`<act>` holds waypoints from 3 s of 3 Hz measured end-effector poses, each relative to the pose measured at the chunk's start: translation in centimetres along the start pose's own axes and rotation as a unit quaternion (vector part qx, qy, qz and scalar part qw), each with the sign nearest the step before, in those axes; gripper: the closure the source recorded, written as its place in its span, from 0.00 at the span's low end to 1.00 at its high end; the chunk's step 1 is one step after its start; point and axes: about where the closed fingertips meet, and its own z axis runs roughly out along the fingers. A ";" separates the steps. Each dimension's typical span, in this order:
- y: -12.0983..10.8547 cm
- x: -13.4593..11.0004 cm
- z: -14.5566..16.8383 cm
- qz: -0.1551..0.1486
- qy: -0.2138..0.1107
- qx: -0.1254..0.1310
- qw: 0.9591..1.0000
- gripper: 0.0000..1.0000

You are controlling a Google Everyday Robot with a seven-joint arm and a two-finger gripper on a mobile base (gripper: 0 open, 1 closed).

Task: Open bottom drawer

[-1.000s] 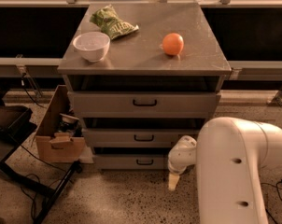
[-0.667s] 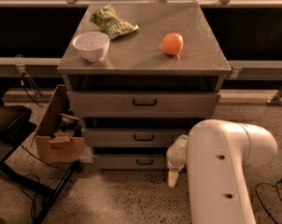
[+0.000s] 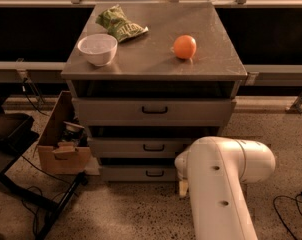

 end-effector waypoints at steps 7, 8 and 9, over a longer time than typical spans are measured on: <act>1.0 1.4 1.6 0.032 0.006 -0.043 0.999 0.18; 1.0 1.4 1.6 0.032 0.006 -0.043 0.999 0.00; 1.5 1.4 1.9 0.034 0.006 -0.048 0.998 0.00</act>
Offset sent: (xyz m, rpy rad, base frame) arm 0.0252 0.0115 -0.0490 0.0342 0.0908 0.0025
